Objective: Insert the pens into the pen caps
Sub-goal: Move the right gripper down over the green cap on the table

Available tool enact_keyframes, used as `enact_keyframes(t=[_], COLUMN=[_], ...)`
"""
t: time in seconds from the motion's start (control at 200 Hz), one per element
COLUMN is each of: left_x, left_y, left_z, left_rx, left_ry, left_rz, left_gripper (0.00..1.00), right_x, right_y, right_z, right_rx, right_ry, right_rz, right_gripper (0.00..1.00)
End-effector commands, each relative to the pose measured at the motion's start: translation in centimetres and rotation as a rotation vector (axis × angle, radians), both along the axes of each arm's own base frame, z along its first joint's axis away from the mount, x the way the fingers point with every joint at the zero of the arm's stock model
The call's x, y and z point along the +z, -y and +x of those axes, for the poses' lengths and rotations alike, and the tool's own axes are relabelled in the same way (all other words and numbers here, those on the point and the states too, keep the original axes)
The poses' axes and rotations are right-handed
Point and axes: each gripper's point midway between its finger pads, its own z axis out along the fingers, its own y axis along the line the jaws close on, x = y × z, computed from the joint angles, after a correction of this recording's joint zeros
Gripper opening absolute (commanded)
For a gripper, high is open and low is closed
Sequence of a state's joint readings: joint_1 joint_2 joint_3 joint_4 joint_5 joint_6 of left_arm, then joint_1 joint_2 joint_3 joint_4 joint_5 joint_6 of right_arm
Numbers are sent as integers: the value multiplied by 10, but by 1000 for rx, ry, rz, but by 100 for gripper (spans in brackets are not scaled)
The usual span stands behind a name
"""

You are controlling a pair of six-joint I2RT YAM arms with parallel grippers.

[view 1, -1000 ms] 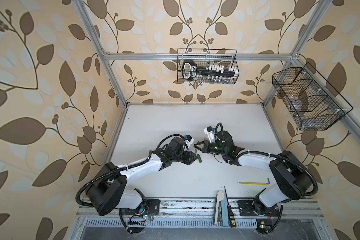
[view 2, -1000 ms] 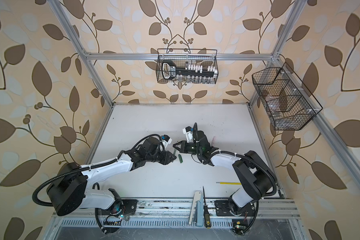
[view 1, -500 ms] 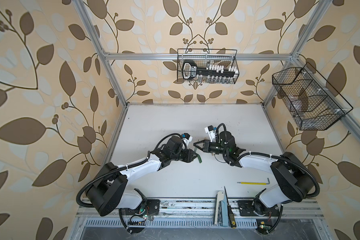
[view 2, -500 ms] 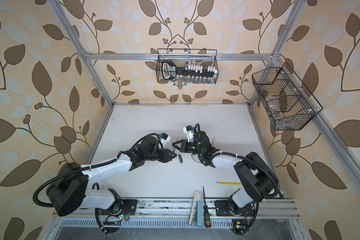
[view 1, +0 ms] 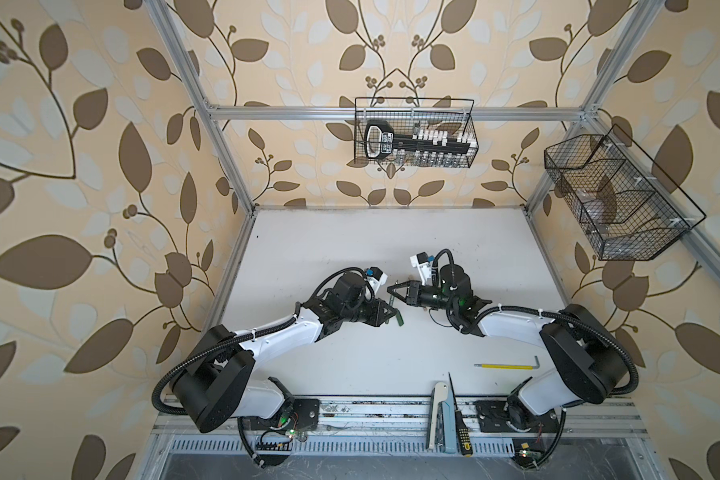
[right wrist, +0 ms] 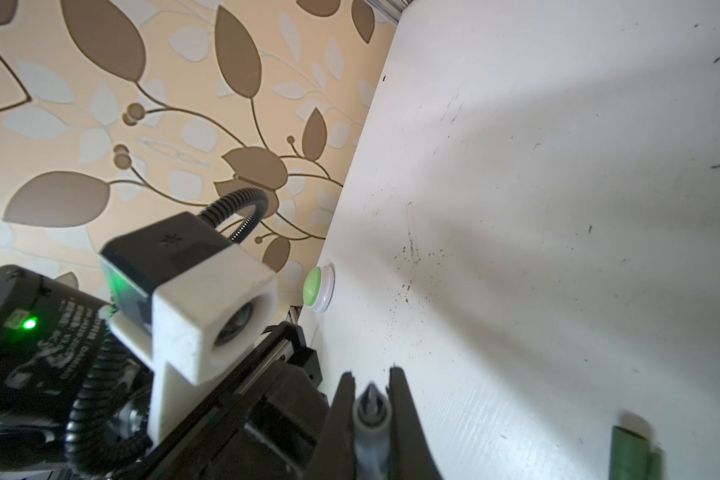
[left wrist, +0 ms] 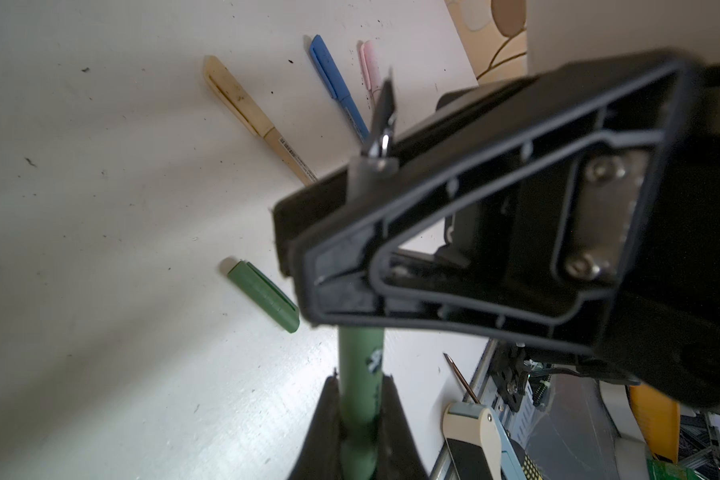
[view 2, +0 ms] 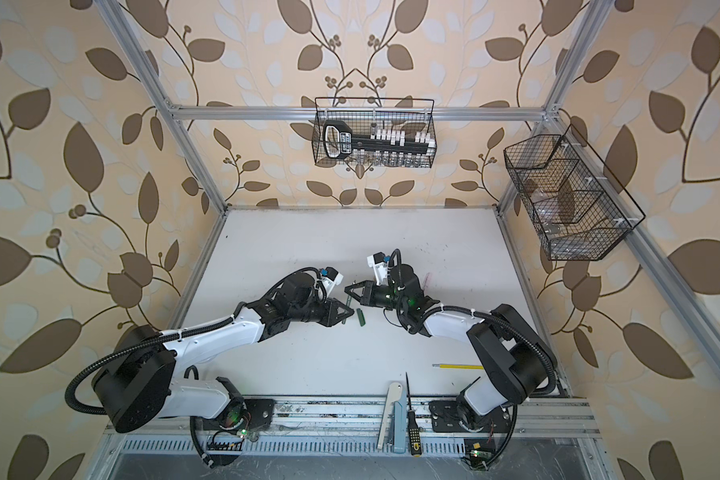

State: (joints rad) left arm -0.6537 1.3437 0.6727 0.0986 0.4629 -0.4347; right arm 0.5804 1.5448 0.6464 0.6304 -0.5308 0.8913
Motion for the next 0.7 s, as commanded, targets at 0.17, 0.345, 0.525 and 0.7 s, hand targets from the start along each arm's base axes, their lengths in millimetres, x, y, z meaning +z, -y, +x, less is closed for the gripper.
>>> enact_keyframes(t=[0.17,0.345,0.525,0.7], left_x=[22,36,46,50], left_y=[-41,-70,-84,-88], left_z=[9,4,-2,-7], left_rx=[114,195,227,233], left_ry=[66,112,155,161], left_rz=[120,166,166,156], left_gripper=[0,0,0,0], right_x=[-13,-47,-97,-111], right_y=[52,52,41,30], right_z=[1,-11,-21,-19], right_rx=[-97,12,166,226], right_ry=[2,-120,-189,-205], right_rz=[-457,-626,-946,-1090], right_gripper=[49,53,55,55])
